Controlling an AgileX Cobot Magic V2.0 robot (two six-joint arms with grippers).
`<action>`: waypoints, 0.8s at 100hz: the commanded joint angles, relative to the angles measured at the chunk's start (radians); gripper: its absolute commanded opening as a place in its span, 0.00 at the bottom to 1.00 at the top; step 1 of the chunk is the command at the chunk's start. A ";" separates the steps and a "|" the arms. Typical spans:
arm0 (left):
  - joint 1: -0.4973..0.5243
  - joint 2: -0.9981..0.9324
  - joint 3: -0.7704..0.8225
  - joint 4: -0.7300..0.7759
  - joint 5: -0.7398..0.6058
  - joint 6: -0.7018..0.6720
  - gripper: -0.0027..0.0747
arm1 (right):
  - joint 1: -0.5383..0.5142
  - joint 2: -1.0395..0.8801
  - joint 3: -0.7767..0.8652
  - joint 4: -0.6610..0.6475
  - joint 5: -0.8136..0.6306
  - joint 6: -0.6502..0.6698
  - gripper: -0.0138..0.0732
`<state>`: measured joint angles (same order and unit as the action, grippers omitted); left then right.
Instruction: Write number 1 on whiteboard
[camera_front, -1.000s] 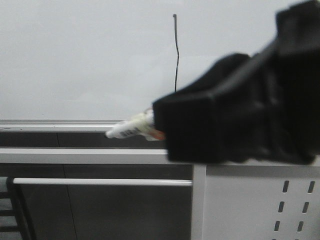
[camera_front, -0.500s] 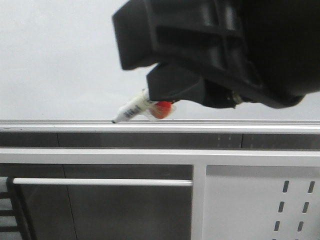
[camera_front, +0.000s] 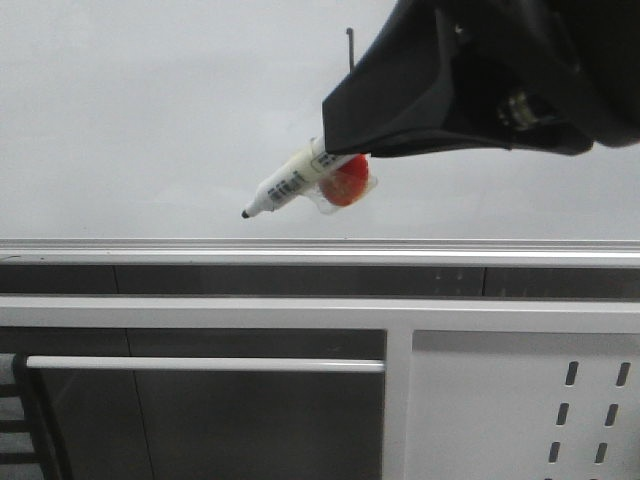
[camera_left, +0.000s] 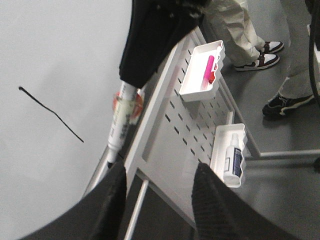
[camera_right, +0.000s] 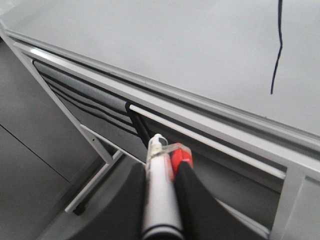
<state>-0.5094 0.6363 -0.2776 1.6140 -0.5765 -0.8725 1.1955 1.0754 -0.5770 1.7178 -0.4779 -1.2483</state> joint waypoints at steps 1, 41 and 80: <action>0.002 0.007 -0.063 -0.033 -0.011 0.005 0.42 | 0.003 -0.022 -0.035 0.020 0.002 -0.011 0.10; 0.002 0.150 -0.118 -0.026 -0.107 0.113 0.52 | 0.003 -0.022 -0.035 0.101 0.000 -0.028 0.10; 0.002 0.307 -0.207 -0.026 -0.048 0.252 0.52 | 0.003 -0.022 -0.057 0.107 0.107 -0.084 0.10</action>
<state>-0.5094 0.9260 -0.4327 1.6256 -0.6151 -0.6256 1.1955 1.0754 -0.5948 1.8567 -0.4240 -1.2804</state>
